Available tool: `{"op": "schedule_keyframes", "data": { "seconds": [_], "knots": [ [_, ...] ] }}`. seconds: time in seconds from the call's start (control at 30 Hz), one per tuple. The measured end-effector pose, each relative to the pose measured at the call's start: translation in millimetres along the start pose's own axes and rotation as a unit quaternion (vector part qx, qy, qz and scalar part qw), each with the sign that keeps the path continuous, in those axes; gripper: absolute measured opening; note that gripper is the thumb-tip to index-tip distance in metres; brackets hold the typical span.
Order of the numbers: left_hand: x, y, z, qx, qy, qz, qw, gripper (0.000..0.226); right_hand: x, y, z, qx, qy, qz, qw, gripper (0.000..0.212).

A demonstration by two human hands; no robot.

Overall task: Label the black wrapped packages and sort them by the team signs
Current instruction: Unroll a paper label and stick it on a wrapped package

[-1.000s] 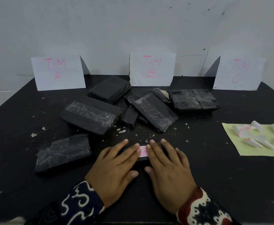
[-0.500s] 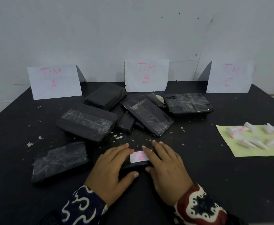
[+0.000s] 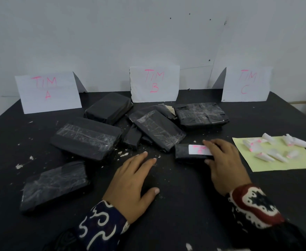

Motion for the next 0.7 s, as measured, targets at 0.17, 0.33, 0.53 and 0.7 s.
{"op": "schedule_keyframes", "data": {
  "seconds": [0.17,0.33,0.53,0.7],
  "knots": [
    [-18.2,10.4,11.8,-0.006,-0.001,-0.026,1.000,0.061,-5.1,19.6,32.5,0.069,0.051,-0.087,0.993,0.056],
    [-34.3,-1.3,1.0,0.092,-0.076,0.039,0.992,0.035,2.1,14.1,18.7,0.069,0.060,-0.054,0.994,0.058],
    [-89.8,-28.0,-13.4,0.090,-0.093,0.161,0.979,0.014,19.7,0.0,-39.2,0.038,-0.053,0.038,0.997,0.031],
    [-141.2,-26.7,-42.7,0.036,-0.150,0.165,0.974,0.023,24.5,10.9,-41.2,0.019,-0.055,0.001,0.998,0.041]
  ]
}}
Point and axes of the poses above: each hand's wrist, its own x-axis away from the middle knuckle, its own y-axis out of the palm, z = x × y, the point moved 9 cm from there along -x, towards the middle knuckle, and after that the axes turned 7 degrees about z, right-handed, at the moved point
